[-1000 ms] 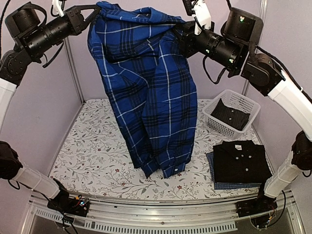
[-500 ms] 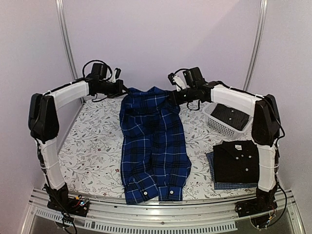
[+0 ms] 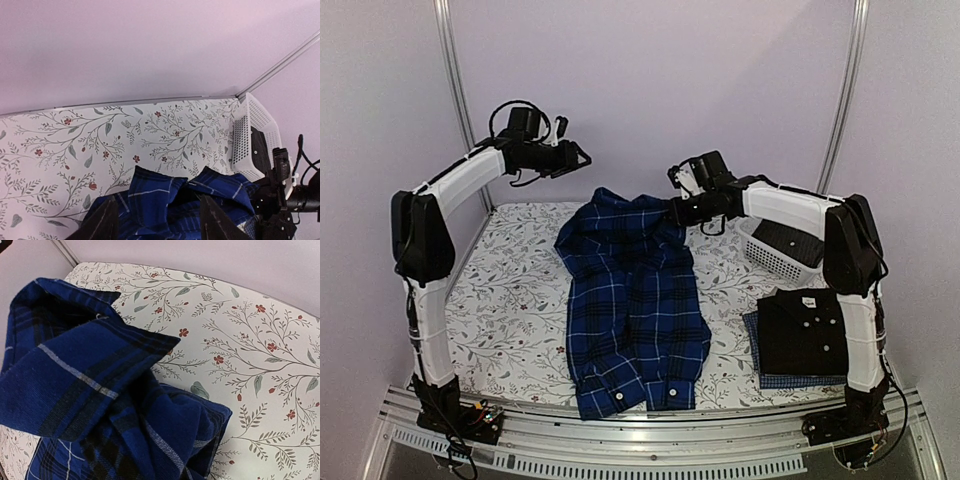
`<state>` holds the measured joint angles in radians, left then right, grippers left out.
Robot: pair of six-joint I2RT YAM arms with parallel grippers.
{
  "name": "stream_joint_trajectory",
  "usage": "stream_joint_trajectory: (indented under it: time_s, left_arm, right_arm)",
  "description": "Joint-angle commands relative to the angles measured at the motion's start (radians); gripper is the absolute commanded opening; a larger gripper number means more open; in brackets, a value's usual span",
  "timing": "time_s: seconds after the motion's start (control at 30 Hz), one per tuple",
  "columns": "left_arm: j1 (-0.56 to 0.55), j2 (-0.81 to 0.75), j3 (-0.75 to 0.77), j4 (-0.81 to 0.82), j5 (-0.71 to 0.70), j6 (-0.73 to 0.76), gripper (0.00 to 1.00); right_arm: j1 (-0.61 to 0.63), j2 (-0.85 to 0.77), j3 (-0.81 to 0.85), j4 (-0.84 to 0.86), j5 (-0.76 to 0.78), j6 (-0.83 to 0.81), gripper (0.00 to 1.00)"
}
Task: Fold and stack the long sleeve shirts
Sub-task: Flatten out the crumpled shirt at the center of the board.
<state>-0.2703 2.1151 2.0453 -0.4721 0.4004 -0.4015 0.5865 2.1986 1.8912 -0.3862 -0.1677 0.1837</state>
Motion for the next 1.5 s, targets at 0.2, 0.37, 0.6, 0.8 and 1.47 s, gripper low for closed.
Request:
stream_joint_trajectory:
  time_s: [0.2,0.37,0.6,0.8,1.47]
  left_arm:
    - [0.026,-0.101,-0.197,-0.088,0.002,-0.017,0.7]
    - [0.009,-0.327,-0.618,0.07,0.047,-0.098,0.69]
    - [-0.072,-0.589,-1.024,0.175,0.038,-0.186,0.67]
    - [-0.203,-0.716,-1.254,0.22,-0.026,-0.294,0.63]
    - [-0.49,-0.864,-1.547,0.285,-0.142,-0.589,0.46]
  right_arm:
    - [-0.11,0.126,0.139,-0.007,0.038,0.109,0.0]
    - [-0.12,0.229,0.25,-0.027,0.036,0.07,0.03]
    - [-0.12,0.279,0.323,-0.052,0.042,0.017,0.45]
    - [-0.114,0.196,0.318,-0.1,0.092,0.0,0.88]
    - [0.065,-0.181,-0.09,-0.102,0.285,0.0,0.99]
